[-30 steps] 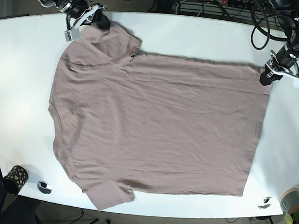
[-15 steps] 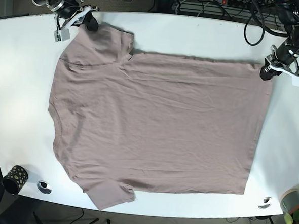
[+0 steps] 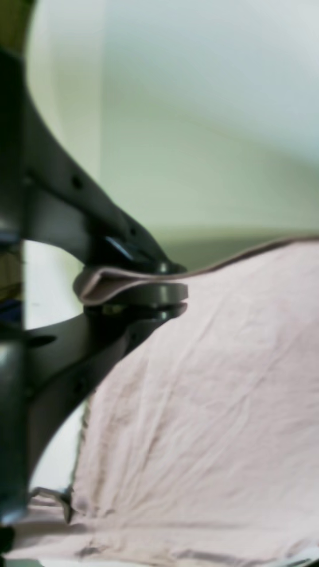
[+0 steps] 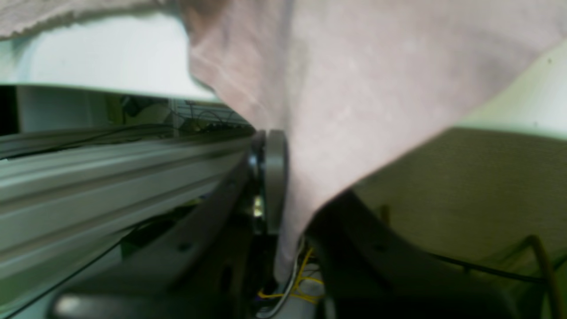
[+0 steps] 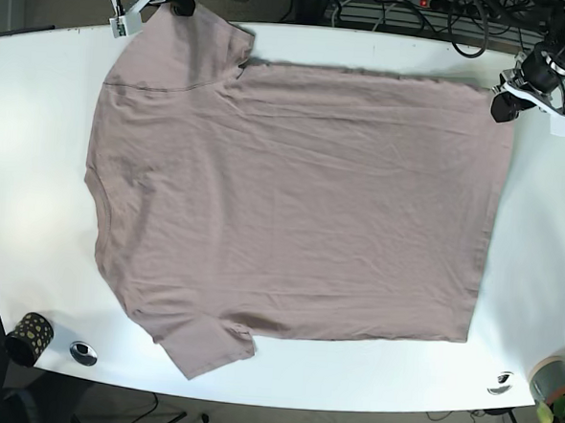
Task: Fold the T-shirt properly
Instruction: 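Pinch the hem corners with both grippers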
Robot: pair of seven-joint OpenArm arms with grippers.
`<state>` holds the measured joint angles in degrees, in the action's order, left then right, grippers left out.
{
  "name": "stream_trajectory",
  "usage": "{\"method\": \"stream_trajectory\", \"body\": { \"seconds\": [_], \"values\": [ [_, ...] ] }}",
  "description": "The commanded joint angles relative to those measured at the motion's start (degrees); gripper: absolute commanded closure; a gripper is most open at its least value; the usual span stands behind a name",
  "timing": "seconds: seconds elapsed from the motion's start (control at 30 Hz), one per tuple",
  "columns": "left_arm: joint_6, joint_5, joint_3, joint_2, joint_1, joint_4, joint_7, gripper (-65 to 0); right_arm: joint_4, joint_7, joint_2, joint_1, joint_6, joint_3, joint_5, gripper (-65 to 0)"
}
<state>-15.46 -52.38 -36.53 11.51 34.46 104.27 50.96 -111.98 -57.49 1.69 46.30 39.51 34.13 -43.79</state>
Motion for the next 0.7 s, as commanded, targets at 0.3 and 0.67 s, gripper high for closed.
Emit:
{"method": "stream_trajectory", "body": {
  "seconds": [0.3, 0.67],
  "values": [
    [-4.8, -1.1, -6.1, -0.5, -2.2, 3.5, -0.6, 0.0, -2.2, 0.7, 1.2, -3.8, 0.49, 5.5, -6.5, -0.6],
    [0.7, -0.9, 2.1, -0.1, -11.7, 3.2, -0.6, 0.0, -1.1, -0.3, 3.2, -13.4, 0.49, 4.9, -5.0, -0.8]
  ]
}}
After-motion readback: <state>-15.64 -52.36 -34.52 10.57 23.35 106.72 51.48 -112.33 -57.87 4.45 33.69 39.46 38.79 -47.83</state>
